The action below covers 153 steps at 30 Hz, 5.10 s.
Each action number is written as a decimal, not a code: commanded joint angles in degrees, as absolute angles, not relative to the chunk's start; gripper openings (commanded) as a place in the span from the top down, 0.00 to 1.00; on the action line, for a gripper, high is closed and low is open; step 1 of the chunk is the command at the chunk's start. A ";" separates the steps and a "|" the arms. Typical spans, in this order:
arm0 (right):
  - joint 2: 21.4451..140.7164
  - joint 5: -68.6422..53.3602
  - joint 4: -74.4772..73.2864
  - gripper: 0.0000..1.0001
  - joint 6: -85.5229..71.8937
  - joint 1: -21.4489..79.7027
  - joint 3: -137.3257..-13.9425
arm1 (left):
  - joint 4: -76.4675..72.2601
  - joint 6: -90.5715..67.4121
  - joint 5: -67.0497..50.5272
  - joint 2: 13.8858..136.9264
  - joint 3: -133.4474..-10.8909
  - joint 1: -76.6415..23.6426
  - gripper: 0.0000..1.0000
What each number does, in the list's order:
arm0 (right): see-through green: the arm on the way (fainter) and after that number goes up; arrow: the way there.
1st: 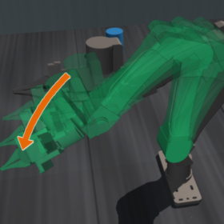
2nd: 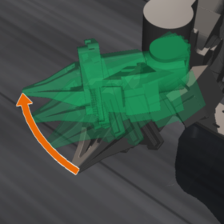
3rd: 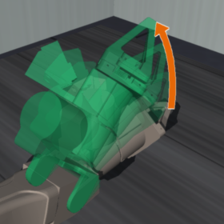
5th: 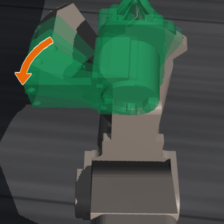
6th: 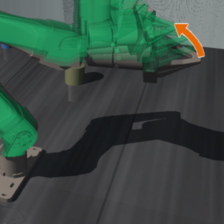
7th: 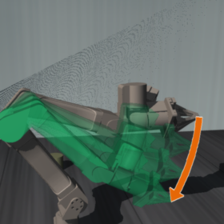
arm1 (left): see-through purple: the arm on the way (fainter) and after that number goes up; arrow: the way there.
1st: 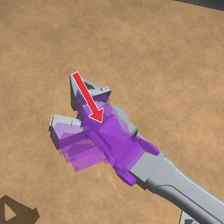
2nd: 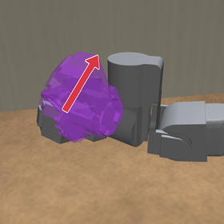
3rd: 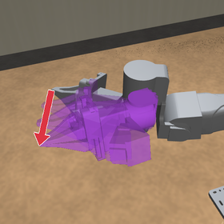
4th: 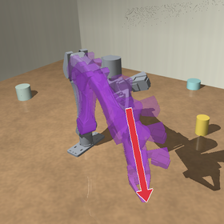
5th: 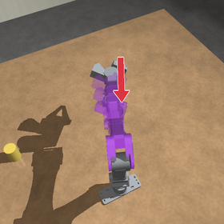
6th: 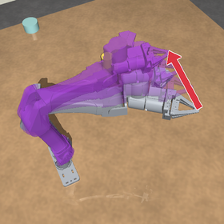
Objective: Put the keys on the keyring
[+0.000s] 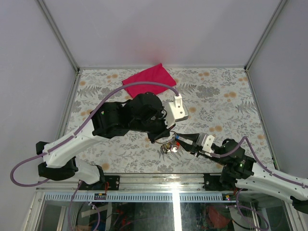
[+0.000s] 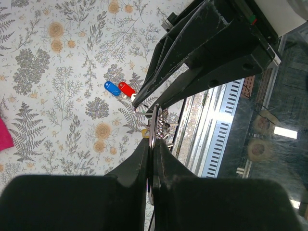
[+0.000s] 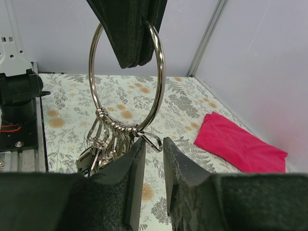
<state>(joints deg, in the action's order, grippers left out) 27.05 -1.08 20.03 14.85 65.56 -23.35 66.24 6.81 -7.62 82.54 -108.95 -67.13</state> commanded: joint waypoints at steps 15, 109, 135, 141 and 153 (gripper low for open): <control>28.12 0.00 30.34 0.73 13.45 65.49 -21.23 | 64.73 6.20 -7.93 82.02 -111.25 -67.54 1.00; 74.00 1.32 -71.78 1.00 -24.89 64.32 -94.26 | -3.72 4.33 -0.38 47.14 -46.99 -67.54 0.31; 76.29 -4.99 -71.52 1.00 -24.10 59.86 -96.82 | -7.60 7.69 -1.75 50.40 -44.69 -69.05 0.32; 76.81 -3.30 -71.92 1.00 -24.01 59.77 -96.59 | -7.65 6.71 -0.71 48.87 -44.71 -69.16 0.32; 77.61 -4.75 -71.37 1.00 -23.84 59.72 -97.64 | -6.99 7.57 0.09 50.80 -43.49 -69.59 0.34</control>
